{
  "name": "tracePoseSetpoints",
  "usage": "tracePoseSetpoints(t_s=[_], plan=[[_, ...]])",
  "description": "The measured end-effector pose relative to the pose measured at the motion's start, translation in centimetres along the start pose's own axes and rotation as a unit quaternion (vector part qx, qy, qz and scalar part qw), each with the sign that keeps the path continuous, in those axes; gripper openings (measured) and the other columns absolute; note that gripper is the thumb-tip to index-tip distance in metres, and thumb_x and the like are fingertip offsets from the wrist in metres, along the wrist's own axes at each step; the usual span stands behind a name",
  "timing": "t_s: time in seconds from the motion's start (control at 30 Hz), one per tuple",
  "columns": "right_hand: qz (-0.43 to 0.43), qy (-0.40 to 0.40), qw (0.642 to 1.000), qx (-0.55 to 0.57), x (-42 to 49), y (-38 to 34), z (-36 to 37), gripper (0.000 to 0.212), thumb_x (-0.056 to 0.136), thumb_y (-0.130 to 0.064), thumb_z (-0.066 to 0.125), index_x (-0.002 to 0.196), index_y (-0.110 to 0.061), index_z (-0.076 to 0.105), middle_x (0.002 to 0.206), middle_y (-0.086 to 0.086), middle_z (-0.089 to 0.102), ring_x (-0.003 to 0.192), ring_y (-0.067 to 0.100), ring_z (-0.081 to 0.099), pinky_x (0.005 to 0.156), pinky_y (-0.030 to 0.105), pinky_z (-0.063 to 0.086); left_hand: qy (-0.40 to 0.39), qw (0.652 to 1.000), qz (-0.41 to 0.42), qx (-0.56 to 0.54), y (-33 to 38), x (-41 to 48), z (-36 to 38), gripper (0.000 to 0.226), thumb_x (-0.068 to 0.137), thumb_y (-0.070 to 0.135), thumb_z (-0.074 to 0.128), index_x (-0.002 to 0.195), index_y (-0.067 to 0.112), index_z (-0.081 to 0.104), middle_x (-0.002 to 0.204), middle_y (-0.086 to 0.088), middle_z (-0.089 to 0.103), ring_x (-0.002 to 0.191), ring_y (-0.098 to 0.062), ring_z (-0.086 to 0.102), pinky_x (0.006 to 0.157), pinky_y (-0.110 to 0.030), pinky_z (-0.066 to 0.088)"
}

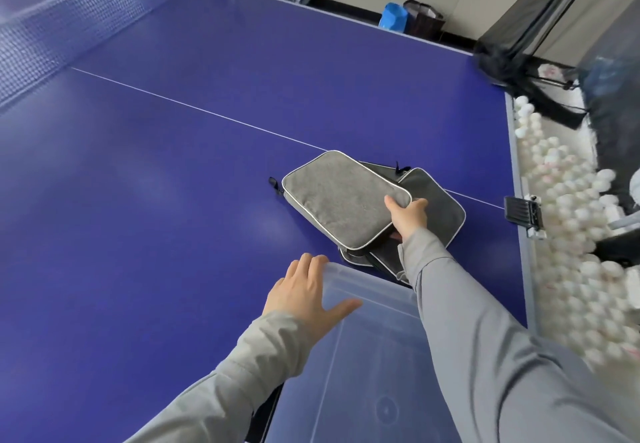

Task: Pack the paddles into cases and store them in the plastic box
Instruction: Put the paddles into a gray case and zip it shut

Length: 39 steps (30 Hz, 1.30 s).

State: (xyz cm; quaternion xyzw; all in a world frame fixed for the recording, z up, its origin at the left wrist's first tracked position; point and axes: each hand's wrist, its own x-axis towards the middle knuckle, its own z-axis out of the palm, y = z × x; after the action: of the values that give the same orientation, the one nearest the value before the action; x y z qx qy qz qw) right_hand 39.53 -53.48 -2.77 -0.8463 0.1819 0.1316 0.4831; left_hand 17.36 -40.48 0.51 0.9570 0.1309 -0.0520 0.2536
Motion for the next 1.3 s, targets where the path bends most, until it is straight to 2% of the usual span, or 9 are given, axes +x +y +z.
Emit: tracePoseSetpoints(t_s=[0.27, 0.4, 0.53, 0.63, 0.7, 0.77, 0.87, 1.07, 1.3], plan=[[-0.1, 0.05, 0.975, 0.195, -5.3, -3.5, -2.7, 0.038, 0.087, -0.025, 0.062, 0.111, -0.016, 0.034, 0.107, 0.006, 0.054, 0.083, 0.015, 0.055, 0.074, 0.035, 0.051, 0.007, 1.0, -0.003, 0.005, 0.2, -0.2, -0.4, 0.075, 0.077, 0.075, 0.043, 0.133, 0.027, 0.034, 0.122, 0.011, 0.041, 0.118, -0.012, 0.04, 0.086, -0.028, 0.04], [-0.15, 0.08, 0.947, 0.271, -10.7, -4.8, -4.8, 0.037, 0.085, -0.028, 0.065, 0.108, -0.018, 0.037, 0.096, -0.004, 0.057, 0.077, 0.005, 0.056, 0.073, 0.022, 0.049, 0.039, 0.977, -0.053, -0.202, -0.1, -0.7, -1.8, 0.051, 0.091, 0.055, 0.043, 0.132, 0.024, 0.044, 0.127, 0.009, 0.045, 0.124, -0.013, 0.04, 0.101, -0.032, 0.034], [-0.204, 0.08, 0.915, 0.338, -17.4, -4.9, -5.5, 0.029, 0.08, -0.029, 0.07, 0.1, -0.03, 0.048, 0.112, 0.009, 0.058, 0.089, 0.011, 0.061, 0.081, 0.027, 0.051, 0.043, 0.818, -0.167, -0.549, -2.0, -1.6, -6.0, 0.033, 0.095, 0.049, 0.039, 0.113, 0.025, 0.055, 0.115, 0.004, 0.056, 0.102, -0.011, 0.056, 0.09, -0.032, 0.041], [-0.251, 0.049, 0.902, 0.348, -22.5, -4.9, -3.9, 0.021, 0.077, -0.032, 0.07, 0.087, -0.046, 0.059, 0.103, -0.001, 0.065, 0.089, 0.011, 0.064, 0.08, 0.03, 0.053, 0.012, 0.729, -0.159, -0.666, -4.9, -1.4, -10.1, 0.043, 0.095, 0.053, 0.034, 0.109, 0.021, 0.057, 0.1, -0.003, 0.066, 0.086, -0.018, 0.064, 0.073, -0.033, 0.051], [-0.259, 0.02, 0.895, 0.364, -25.3, -4.5, -1.3, 0.028, 0.082, -0.024, 0.069, 0.101, -0.04, 0.055, 0.1, -0.009, 0.068, 0.09, 0.007, 0.065, 0.077, 0.021, 0.052, -0.014, 0.67, -0.144, -0.728, -7.5, -1.2, -13.0, 0.045, 0.089, 0.059, 0.04, 0.098, 0.022, 0.062, 0.082, 0.001, 0.07, 0.071, -0.013, 0.067, 0.062, -0.027, 0.053], [-0.254, -0.013, 0.901, 0.352, -27.7, -4.1, 2.3, 0.036, 0.085, -0.02, 0.068, 0.112, -0.03, 0.047, 0.104, -0.01, 0.067, 0.094, 0.003, 0.065, 0.076, 0.015, 0.05, -0.007, 0.636, -0.134, -0.76, -10.6, -1.0, -15.0, 0.049, 0.081, 0.056, 0.056, 0.107, 0.016, 0.063, 0.093, -0.003, 0.073, 0.082, -0.018, 0.069, 0.073, -0.03, 0.053], [-0.237, -0.039, 0.927, 0.286, -30.6, -4.2, 8.9, 0.04, 0.082, -0.022, 0.07, 0.109, -0.037, 0.045, 0.102, -0.012, 0.067, 0.092, 0.0, 0.065, 0.073, 0.012, 0.049, 0.089, 0.657, -0.149, -0.734, -17.0, -1.1, -17.1, 0.047, 0.075, 0.033, 0.075, 0.114, 0.013, 0.057, 0.112, -0.012, 0.068, 0.095, -0.026, 0.068, 0.084, -0.042, 0.054], [-0.209, 0.003, 0.969, 0.13, -34.9, -8.6, 20.6, 0.047, 0.086, -0.027, 0.066, 0.125, -0.03, 0.041, 0.121, -0.001, 0.051, 0.107, 0.009, 0.053, 0.083, 0.018, 0.045, 0.137, 0.744, -0.07, -0.65, -30.7, -1.0, -23.8, 0.034, 0.07, 0.032, 0.073, 0.098, 0.026, 0.055, 0.086, 0.007, 0.072, 0.081, -0.016, 0.069, 0.066, -0.029, 0.056], [-0.448, 0.058, 0.891, -0.049, -40.4, -21.6, 29.6, 0.032, 0.089, -0.024, 0.062, 0.12, -0.017, 0.062, 0.096, -0.005, 0.046, 0.098, 0.019, 0.05, 0.09, 0.03, 0.042, 0.067, 0.927, 0.018, -0.37, -41.5, -2.3, -29.5, 0.034, 0.083, 0.022, 0.069, 0.093, 0.042, 0.043, 0.084, 0.013, 0.063, 0.08, -0.01, 0.062, 0.071, -0.025, 0.047]])
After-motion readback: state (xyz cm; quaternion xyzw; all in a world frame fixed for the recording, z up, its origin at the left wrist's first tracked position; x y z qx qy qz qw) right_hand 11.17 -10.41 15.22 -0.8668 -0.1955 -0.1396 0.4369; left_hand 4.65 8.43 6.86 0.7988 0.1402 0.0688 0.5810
